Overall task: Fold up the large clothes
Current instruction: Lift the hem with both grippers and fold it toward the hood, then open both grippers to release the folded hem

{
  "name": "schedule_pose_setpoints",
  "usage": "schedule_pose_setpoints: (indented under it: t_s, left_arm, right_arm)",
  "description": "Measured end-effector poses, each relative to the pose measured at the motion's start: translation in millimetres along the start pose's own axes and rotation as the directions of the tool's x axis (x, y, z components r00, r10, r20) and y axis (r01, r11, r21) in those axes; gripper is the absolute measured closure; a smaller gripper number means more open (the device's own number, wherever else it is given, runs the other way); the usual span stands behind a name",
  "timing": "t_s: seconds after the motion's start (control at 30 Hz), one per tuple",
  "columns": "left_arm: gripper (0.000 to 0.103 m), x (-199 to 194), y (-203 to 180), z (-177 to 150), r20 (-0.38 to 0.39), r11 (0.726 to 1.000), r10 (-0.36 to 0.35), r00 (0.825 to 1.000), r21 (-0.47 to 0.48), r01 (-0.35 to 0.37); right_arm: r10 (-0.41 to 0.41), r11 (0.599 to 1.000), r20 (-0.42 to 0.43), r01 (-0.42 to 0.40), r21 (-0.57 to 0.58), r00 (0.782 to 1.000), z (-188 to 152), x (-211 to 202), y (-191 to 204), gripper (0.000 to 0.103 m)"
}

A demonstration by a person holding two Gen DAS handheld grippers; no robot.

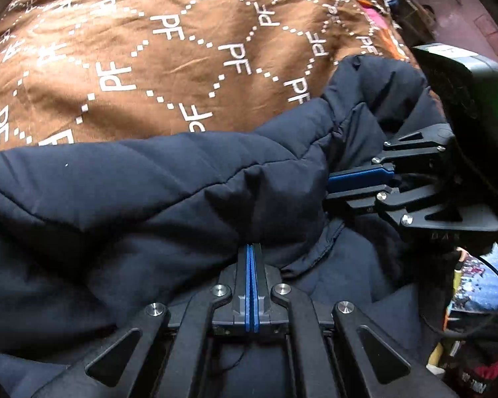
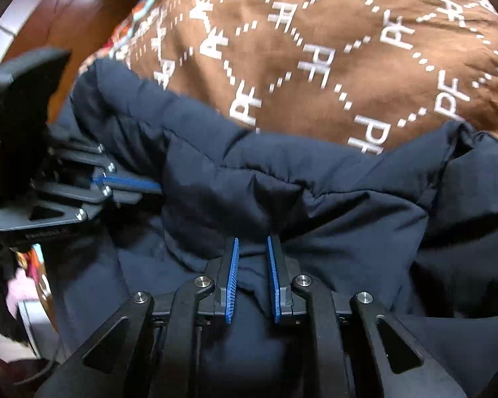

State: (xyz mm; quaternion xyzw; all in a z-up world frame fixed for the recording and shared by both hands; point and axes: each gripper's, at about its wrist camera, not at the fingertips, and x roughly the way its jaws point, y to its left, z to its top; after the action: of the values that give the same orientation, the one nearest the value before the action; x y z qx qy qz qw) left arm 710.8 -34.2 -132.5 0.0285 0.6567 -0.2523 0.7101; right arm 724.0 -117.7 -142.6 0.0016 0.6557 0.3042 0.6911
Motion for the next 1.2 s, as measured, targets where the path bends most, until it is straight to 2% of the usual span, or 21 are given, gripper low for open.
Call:
schedule_pose_setpoints:
  t_s: [0.2, 0.33, 0.5, 0.63, 0.8, 0.87, 1.0, 1.13, 1.2]
  left_arm:
    - [0.1, 17, -10, -8, 0.032, 0.997, 0.075, 0.997, -0.018, -0.075]
    - [0.1, 24, -20, -19, 0.087, 0.994, 0.111, 0.99, 0.004, -0.112]
    - [0.1, 15, -36, -45, 0.167, 0.994, 0.111, 0.98, -0.003, -0.112]
    - [0.1, -4, -39, -58, 0.226, 0.993, 0.108, 0.968, -0.074, -0.093]
    - [0.1, -26, -43, -80, 0.298, 0.984, 0.14, 0.944, -0.147, -0.099]
    - [0.1, -31, -38, -78, 0.302, 0.98, 0.152, 0.941, -0.17, -0.104]
    - [0.099, -30, -26, -71, 0.283, 0.971, 0.159, 0.946, -0.217, -0.099]
    - [0.098, -36, -21, -73, 0.305, 0.963, 0.167, 0.938, -0.256, -0.088]
    - [0.092, -40, -22, -79, 0.322, 0.96, 0.163, 0.932, -0.27, -0.075]
  right_arm:
    - [-0.079, 0.997, 0.024, 0.08, -0.001, 0.997, 3, 23, 6, 0.092]
    - [-0.126, 0.992, 0.095, 0.128, -0.019, 0.988, -3, 28, 13, 0.092]
    - [-0.124, 0.992, 0.188, 0.129, -0.014, 0.974, -17, 16, 15, 0.092]
    - [-0.13, 0.991, 0.259, 0.133, 0.007, 0.957, -28, -1, 22, 0.089]
    - [-0.121, 0.992, 0.327, 0.104, 0.071, 0.937, -52, -25, 10, 0.088]
    - [-0.124, 0.991, 0.344, 0.1, 0.085, 0.931, -61, -32, 6, 0.083]
    - [-0.127, 0.99, 0.378, 0.095, 0.103, 0.917, -72, -41, 8, 0.061]
    - [-0.158, 0.986, 0.415, 0.122, 0.113, 0.896, -83, -48, 7, 0.056]
    - [-0.167, 0.985, 0.427, 0.127, 0.12, 0.889, -88, -53, 10, 0.054]
